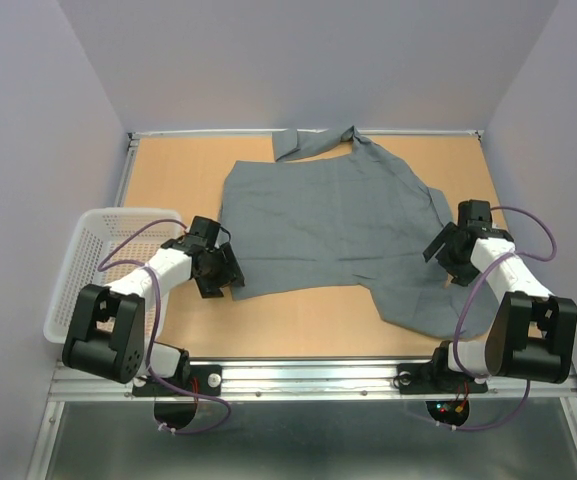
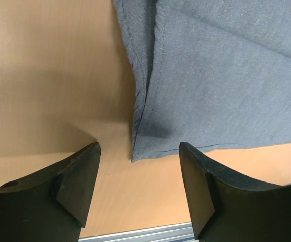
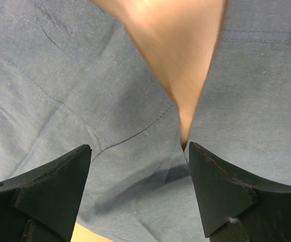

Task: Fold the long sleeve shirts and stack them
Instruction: Fold the shirt

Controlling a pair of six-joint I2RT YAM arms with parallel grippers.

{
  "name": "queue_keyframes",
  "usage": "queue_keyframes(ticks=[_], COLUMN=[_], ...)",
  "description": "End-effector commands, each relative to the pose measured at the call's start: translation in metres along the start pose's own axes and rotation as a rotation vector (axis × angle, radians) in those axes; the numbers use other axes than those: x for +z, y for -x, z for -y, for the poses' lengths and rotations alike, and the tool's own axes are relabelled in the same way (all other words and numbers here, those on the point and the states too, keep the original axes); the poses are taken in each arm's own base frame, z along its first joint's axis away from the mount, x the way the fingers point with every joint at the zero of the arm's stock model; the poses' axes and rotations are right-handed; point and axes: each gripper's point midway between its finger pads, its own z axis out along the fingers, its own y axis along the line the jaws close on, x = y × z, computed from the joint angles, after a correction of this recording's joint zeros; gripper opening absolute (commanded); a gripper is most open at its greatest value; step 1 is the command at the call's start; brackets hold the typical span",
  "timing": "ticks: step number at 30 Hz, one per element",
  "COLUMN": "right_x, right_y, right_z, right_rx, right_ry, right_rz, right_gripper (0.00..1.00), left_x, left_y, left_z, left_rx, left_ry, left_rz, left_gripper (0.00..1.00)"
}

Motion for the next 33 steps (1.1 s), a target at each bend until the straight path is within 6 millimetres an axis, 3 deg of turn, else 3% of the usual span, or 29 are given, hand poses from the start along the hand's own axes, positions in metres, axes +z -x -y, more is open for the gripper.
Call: queue_keyframes(ticks=[1, 9, 15, 18, 19, 24, 33], right_x=[0.006, 0.002, 0.004, 0.005, 0.006, 0.008, 0.025], right_y=[-0.009, -0.005, -0.01, -0.01, -0.009, -0.01, -0.026], right_z=[-0.003, -0.008, -0.004, 0.0, 0.002, 0.005, 0.013], right_rx=[0.032, 0.041, 0.056, 0.059, 0.057, 0.067, 0.063], right_ry=[0.025, 0.054, 0.046, 0.027, 0.021, 0.004, -0.011], right_rz=[-0.026, -0.002, -0.004, 0.006, 0.01, 0.016, -0.027], right_gripper=[0.83, 0.83, 0.83, 0.83, 0.83, 0.83, 0.74], left_x=[0.015, 0.026, 0.037, 0.039, 0.039, 0.03, 0.013], left_y=[-0.015, -0.005, -0.007, -0.006, -0.005, 0.006, 0.019], left_z=[-0.013, -0.01, -0.011, -0.01, -0.01, -0.003, 0.011], left_rx=[0.013, 0.057, 0.087, 0.101, 0.103, 0.118, 0.149], left_ry=[0.03, 0.097, 0.136, 0.141, 0.142, 0.129, 0.091], left_rz=[-0.05, -0.02, -0.026, -0.021, -0.02, 0.028, 0.07], left_gripper=[0.69, 0.65, 0.54, 0.37, 0.27, 0.07, 0.05])
